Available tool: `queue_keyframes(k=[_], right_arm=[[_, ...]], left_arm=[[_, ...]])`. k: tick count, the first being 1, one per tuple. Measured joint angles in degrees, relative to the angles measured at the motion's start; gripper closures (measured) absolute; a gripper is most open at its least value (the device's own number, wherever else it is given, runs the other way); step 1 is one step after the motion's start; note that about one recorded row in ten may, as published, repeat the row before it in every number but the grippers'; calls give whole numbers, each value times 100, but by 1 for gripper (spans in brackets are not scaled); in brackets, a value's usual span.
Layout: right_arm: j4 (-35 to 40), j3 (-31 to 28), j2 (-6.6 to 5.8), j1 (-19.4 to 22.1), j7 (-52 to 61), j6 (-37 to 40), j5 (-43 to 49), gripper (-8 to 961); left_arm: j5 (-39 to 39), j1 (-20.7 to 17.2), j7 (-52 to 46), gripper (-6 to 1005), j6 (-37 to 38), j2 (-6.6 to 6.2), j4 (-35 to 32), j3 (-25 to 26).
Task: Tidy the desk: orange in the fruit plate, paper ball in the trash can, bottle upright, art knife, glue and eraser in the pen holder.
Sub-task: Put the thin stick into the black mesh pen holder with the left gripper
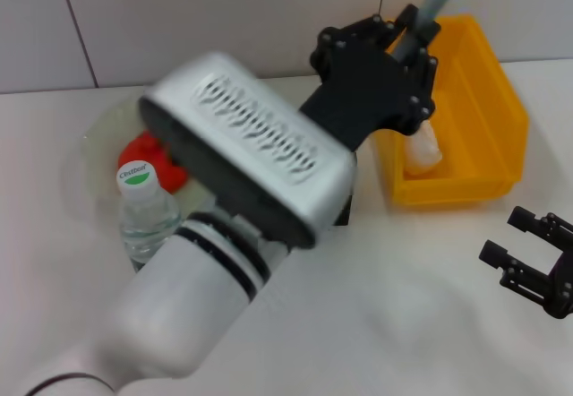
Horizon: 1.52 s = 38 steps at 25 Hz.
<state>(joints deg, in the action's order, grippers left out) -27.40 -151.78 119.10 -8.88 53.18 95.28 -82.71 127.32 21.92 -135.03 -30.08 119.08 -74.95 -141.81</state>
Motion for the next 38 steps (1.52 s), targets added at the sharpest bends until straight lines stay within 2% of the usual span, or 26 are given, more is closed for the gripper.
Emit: queue_keyframes(k=[2,3,5,8,18,38], right_arm=[[0,-1,0,0,0,0,0,226],[0,0,0,2,0,0,0,226],[0,0,0,4,0,1,0,226],[0,-1,0,-2,0,42,0,227],[-2,17,0,-66,50,61,6,226],[12,52,0,-155,53,22,34,226]], left_arm=[[770,81,-1258,820,-494,0,462,21],[1444,286,-2540,819,-1133,10,1155,34],[1546,351,-2839,819,-1278,10,1321,28],[1374,679,-3418,819,-1366,10,1921,-53],[550,1082,-3148,817,-777,10,2533,-79],[453,1135,-3016,815,-667,10,2804,-105]])
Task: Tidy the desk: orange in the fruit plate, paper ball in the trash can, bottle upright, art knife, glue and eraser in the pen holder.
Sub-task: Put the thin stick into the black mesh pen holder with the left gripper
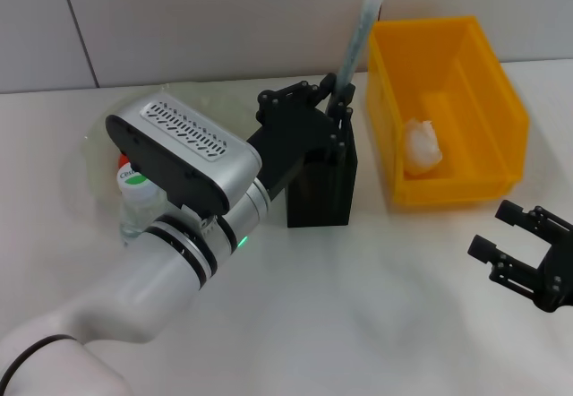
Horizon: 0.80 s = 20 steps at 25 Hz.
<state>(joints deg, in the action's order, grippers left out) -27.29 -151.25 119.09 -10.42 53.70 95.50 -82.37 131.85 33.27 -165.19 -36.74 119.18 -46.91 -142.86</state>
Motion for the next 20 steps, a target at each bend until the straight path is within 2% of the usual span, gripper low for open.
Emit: queue_keyframes(k=[20], right_arm=[[30,8,0,-83,0,-16,11,227]], left_arm=[[-92,40,7,812,80,0,139,-65]])
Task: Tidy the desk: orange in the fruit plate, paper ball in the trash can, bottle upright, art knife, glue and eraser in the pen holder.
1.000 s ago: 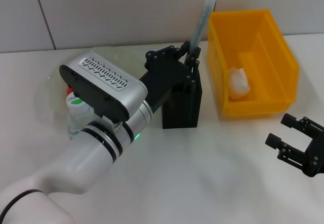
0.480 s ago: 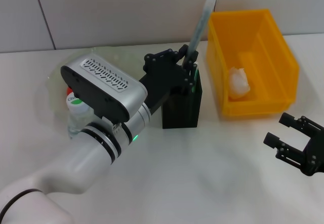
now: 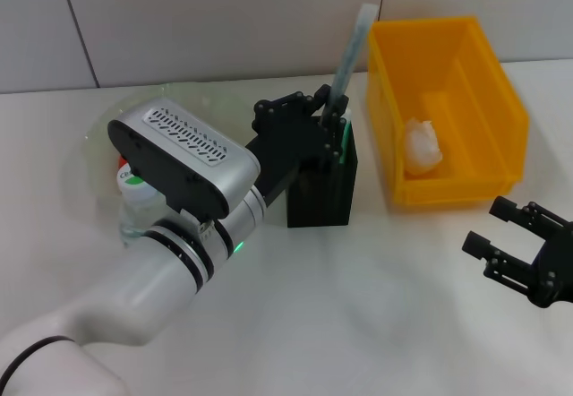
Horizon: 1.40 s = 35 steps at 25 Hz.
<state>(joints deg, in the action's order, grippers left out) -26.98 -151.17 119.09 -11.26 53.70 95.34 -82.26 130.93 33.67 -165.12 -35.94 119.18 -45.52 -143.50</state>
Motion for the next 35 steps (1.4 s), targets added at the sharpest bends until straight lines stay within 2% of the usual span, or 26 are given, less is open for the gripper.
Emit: queue_keyframes(k=[17,25,26,29,30,31,35], right_arm=[[0,9,0,1,3,45,9,226],[-4,9,0,16,8,56,8,226],[-9,9,0,21,9,65,3,226],[-19,0,0,26,9,91,-14,227],[-30,-18,0,26,10,121,-23,227],[-30,-18,0,26,10,121,-23,227],[-50,-34,-9,4,20,144,-29,227]], left_arm=[[-174,81,14,810,120,0,-17,-1],[15,-91,21,595,-27,-10,-294,-59],[466,-396,23,556,51,-85,-830,-17],[1253,-853,24,454,630,-266,-1787,120],[1482,-1083,24,419,1001,-373,-2279,169],[1482,-1083,24,385,1001,-373,-2279,169],[1575,-1473,22,251,1751,-751,-3386,232]])
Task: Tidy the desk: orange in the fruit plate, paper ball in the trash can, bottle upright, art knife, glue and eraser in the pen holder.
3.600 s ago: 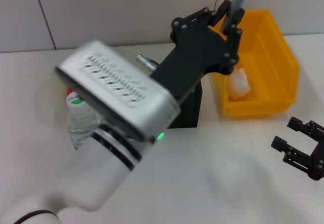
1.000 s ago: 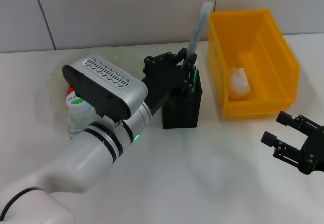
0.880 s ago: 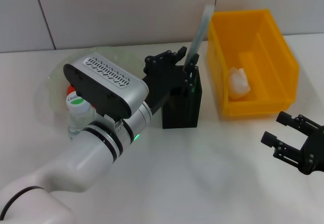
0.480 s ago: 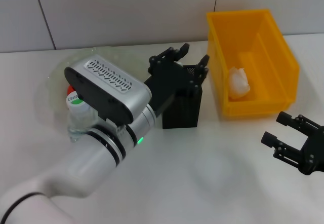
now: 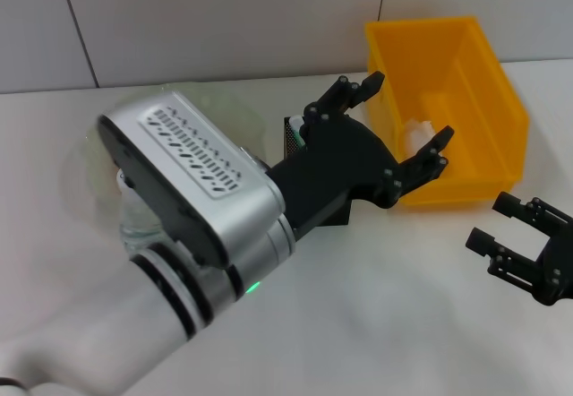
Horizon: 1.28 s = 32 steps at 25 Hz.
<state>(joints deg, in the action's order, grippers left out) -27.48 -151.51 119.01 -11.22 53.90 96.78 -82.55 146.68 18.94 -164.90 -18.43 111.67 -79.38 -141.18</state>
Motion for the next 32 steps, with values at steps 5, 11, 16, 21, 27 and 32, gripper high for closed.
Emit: queue_keyframes(k=[5,11,16,21,27,32], right_arm=[[-10,11,-1,-11,15,1,-3,227],[-44,32,-1,-18,77,5,-7,227],[-49,40,0,-20,78,9,-7,226],[-49,38,-1,-21,78,25,-8,226],[-71,35,-4,-1,78,139,9,227],[-186,58,-6,24,80,362,110,226]], left_arm=[[34,-226,-1,152,585,-447,-917,82],[-123,-237,21,157,1862,-558,-1553,605],[-1285,-23,870,157,3412,-555,-2109,1257],[-4079,-141,3670,157,5430,-68,-2071,2585],[-6622,-591,7387,157,8806,646,-905,4646],[-7111,-690,8759,157,9951,716,721,5148]])
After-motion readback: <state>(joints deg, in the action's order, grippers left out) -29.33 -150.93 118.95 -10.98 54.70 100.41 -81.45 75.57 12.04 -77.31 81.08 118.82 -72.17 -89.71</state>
